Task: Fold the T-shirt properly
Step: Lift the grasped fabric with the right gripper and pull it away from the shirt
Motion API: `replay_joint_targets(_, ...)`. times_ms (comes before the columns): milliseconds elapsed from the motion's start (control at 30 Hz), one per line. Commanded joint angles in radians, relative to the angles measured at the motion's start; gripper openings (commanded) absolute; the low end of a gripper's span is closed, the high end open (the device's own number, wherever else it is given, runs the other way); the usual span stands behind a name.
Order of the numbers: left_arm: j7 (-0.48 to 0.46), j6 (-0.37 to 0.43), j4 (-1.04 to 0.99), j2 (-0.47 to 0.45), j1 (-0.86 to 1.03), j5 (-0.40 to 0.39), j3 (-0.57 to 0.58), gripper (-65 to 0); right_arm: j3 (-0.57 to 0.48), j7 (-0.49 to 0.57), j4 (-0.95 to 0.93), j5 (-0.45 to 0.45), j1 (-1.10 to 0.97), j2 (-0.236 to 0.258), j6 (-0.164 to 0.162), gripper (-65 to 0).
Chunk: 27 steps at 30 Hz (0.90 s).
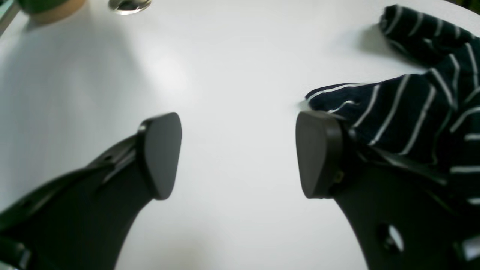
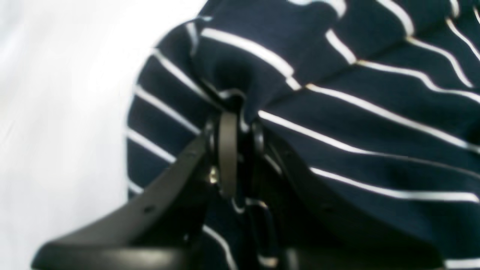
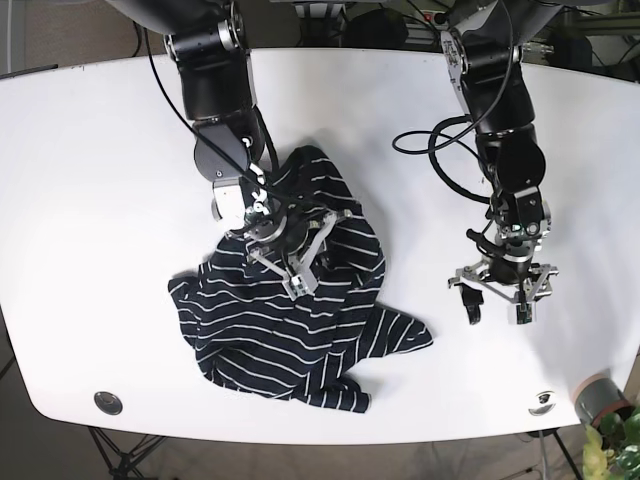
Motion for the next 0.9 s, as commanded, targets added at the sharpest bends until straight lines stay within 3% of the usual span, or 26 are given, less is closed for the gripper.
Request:
replay_joint_targets(0, -0.034, -0.006, 0.022, -0.006, -0.031, -0.008, 0.002, -20.4, -0.001, -0.023, 0.107, 0.011, -0.015, -0.010, 0.019, -61.4)
replay_joint_targets(167, -0.034, -0.007, 0.022, -0.006, 0.015, -0.008, 0.001, -20.4, -0.001, -0.074, 0.255, 0.011, -0.119, -0.010, 0.031, -61.0)
replay_joint_targets(333, -0.034, -0.007, 0.023, -0.006, 0.019, -0.008, 0.002, -20.4, 0.001, -0.077, 0.289, 0.011, -0.131, -0.008, 0.022, -58.5)
replay_joint_targets(433, -0.034, -0.010, 0.022, -0.006, 0.019, -0.008, 0.002, -20.4, 0.005, -0.082, 0.349, 0.011, -0.136, -0.005, 0.022, -45.0)
replay_joint_targets(533, -0.034, -0.056, 0.022, -0.008, 0.019, -0.008, 0.001, -20.4, 0.005, -0.117, 0.438, 0.011, -0.168, -0.002, 0.022, -27.1)
replay_joint_targets(633, -0.034, -0.081, 0.022, -0.008, 0.019, -0.008, 0.001, -20.7, 0.005, -0.149, 0.544, 0.011, -0.214, -0.001, 0.024, -14.6)
replay_joint_targets(867, -0.034, -0.081, 0.022, -0.008, 0.015, -0.008, 0.001, -20.7, -0.047, -0.203, 0.699, 0.008, -0.355, 0.039, 0.031, -11.9)
